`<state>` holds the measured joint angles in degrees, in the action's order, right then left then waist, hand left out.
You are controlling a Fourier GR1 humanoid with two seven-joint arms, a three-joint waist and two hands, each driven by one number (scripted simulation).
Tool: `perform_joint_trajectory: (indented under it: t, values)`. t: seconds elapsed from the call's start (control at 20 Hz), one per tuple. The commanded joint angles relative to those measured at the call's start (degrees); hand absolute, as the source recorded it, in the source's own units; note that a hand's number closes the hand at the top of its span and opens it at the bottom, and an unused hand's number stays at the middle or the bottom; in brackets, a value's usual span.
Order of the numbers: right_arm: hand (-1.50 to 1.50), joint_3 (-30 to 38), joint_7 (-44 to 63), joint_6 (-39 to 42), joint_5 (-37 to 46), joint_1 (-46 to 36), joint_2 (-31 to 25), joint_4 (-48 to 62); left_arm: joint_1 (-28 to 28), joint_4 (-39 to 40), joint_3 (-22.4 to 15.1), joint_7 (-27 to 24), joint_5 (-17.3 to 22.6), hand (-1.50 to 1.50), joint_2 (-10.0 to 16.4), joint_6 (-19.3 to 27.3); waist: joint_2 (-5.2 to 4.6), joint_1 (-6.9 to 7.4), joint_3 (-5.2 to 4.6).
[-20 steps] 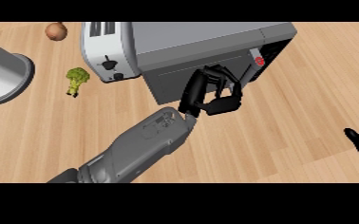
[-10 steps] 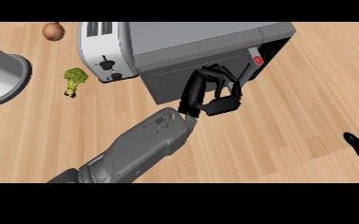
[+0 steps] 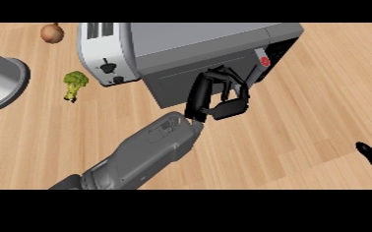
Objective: Pick up the milk, place it into the microwave and close the microwave
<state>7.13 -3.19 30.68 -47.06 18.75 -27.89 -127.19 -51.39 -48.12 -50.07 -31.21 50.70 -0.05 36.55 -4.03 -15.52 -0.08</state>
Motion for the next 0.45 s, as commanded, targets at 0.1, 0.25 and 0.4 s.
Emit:
perform_joint_trajectory:
  t: [0.1,0.25,0.4]
  values:
    - [-1.5,-0.45,0.97,0.11,-0.99,-0.39,-0.92,-0.93,-4.16,6.74,4.3,-0.29,2.29,1.5,0.04,0.77,-1.1,-0.37,-0.06]
    - [-1.5,0.23,0.99,0.11,-1.53,-0.06,-1.17,-0.99,-4.43,7.08,4.2,-0.76,3.01,1.5,0.04,0.73,-0.96,-1.03,0.04]
    - [-1.5,-0.29,1.4,-0.36,-1.69,-0.76,-1.26,-1.41,-4.34,7.2,3.93,-1.16,3.84,1.5,0.04,1.3,-1.2,-0.55,-0.01]
